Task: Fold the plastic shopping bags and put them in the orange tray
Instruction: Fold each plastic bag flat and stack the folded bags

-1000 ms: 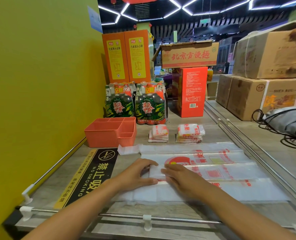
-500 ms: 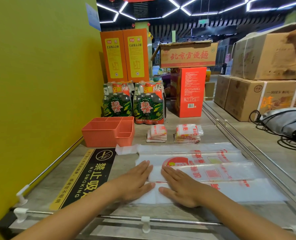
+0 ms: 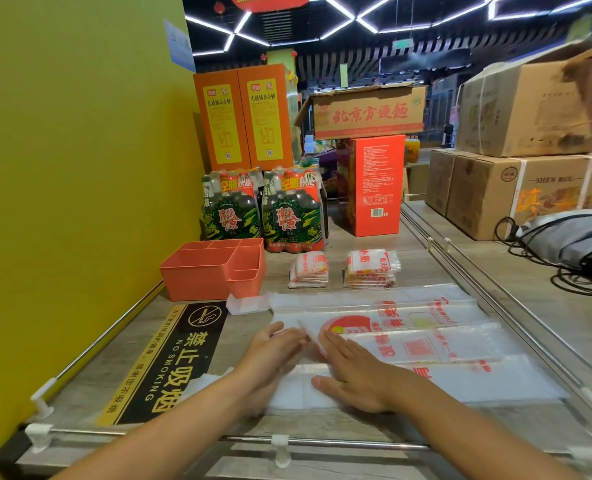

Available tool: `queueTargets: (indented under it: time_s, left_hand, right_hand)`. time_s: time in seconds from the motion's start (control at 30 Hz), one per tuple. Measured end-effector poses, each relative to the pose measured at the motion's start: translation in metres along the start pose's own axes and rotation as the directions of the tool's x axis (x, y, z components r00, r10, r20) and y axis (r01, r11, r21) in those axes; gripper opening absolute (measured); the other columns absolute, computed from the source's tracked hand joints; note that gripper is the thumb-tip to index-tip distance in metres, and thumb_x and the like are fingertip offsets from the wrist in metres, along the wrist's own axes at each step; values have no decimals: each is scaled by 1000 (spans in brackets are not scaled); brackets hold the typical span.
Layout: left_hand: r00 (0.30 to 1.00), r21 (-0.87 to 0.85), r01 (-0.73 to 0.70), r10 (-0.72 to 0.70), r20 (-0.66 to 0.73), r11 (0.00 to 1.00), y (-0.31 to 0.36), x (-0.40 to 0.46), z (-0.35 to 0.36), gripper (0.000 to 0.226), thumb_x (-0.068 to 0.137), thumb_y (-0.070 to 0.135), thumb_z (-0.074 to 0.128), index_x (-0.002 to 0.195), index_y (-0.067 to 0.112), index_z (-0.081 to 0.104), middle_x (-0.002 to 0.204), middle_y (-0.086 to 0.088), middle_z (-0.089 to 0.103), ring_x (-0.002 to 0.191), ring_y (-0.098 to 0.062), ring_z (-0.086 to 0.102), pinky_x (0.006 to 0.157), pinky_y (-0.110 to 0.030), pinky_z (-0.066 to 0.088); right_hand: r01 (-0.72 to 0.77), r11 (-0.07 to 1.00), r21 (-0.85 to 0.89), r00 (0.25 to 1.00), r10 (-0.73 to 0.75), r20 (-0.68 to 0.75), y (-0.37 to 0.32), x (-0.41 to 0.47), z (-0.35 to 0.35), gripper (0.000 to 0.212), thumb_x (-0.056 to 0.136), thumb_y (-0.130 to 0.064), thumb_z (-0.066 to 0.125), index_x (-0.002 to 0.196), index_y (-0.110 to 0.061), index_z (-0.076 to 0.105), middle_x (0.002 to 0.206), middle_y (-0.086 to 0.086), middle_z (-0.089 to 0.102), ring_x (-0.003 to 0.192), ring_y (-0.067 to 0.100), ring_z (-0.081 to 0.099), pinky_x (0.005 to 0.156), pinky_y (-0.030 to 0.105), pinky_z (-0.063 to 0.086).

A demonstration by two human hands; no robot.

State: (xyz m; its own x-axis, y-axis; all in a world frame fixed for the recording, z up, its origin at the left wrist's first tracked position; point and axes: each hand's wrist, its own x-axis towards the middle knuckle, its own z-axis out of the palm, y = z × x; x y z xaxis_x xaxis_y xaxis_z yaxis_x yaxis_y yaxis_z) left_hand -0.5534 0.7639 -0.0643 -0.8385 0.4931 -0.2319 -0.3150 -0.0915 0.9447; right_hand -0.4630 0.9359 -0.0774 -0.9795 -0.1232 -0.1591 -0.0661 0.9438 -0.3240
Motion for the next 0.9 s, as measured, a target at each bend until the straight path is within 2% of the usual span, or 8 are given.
queueTargets:
  time_s: [0.1, 0.2, 0.4, 0.5, 0.57, 0.67, 0.8, 0.9]
  left_hand:
    - [995, -80, 40, -32, 92, 996, -4, 2, 28, 42, 98, 19, 64, 127, -10, 57, 113, -27, 71, 106, -31, 71, 99, -42, 53]
    - [998, 5, 4, -4, -65, 1000, -9, 3, 52, 21, 104, 10, 49, 116, -2, 62, 99, -20, 75, 94, -27, 73, 75, -29, 57]
    - [936, 81, -100, 122, -331, 992, 0, 13, 35, 38, 95, -8, 33, 107, 8, 66, 101, -18, 72, 99, -40, 69, 89, -57, 56]
    - [901, 159, -115, 171, -399, 981, 8, 10, 12, 39, 98, -4, 32, 107, 15, 65, 97, -14, 72, 89, -32, 70, 71, -41, 60]
    - [903, 259, -125, 218, -371, 958, 11, 8, 3, 42, 98, -3, 32, 116, 17, 64, 100, -11, 71, 89, -30, 70, 70, -40, 61]
    - [910, 468, -145, 303, -282, 872, 8, 7, 0, 48, 98, -3, 34, 135, 20, 53, 111, -6, 67, 97, -27, 67, 83, -42, 59]
    - [910, 682, -235, 403, -96, 692, 2, 6, 5, 54, 99, -7, 37, 147, 18, 41, 127, -3, 59, 105, -15, 58, 72, -9, 48]
    - [908, 758, -298, 417, 38, 580, -2, 8, 4, 60, 99, -7, 42, 153, 18, 35, 133, 10, 46, 122, -2, 42, 86, 3, 35]
  right_hand:
    - [12, 1000, 22, 1000, -12, -14, 1, 1, 0, 82, 104, -59, 30, 159, -20, -17, 167, -1, -19, 153, 10, -15, 120, 26, -8]
    - [32, 999, 27, 999, -31, -40, -1, 0, -1, 81, 104, -58, 32, 158, -21, -17, 167, -1, -19, 153, 9, -15, 118, 23, -9]
    - [40, 999, -37, 998, -41, -50, 5, -2, -3, 78, 105, -57, 31, 161, -20, -8, 167, -3, -17, 152, 8, -15, 117, 24, -10]
    - [54, 996, -69, 998, -55, -17, 6, -1, -1, 72, 105, -57, 27, 162, -25, -4, 168, -8, -14, 152, 7, -16, 119, 28, -11]
    - [66, 996, -60, 998, -66, 8, 4, 0, 0, 70, 105, -58, 27, 162, -28, -1, 168, -9, -11, 153, 6, -13, 119, 28, -10]
    - [66, 996, -56, 997, -65, 29, 1, 2, 1, 70, 105, -58, 27, 162, -27, 0, 168, -9, -9, 153, 7, -12, 119, 27, -10]
    - [59, 996, -62, 998, -57, 32, -1, 1, 1, 70, 105, -58, 27, 162, -27, 0, 168, -8, -9, 153, 8, -11, 120, 28, -10]
    - [57, 996, -67, 998, -55, 37, -2, 2, 1, 71, 105, -58, 27, 162, -27, -1, 168, -8, -9, 154, 8, -11, 120, 29, -10]
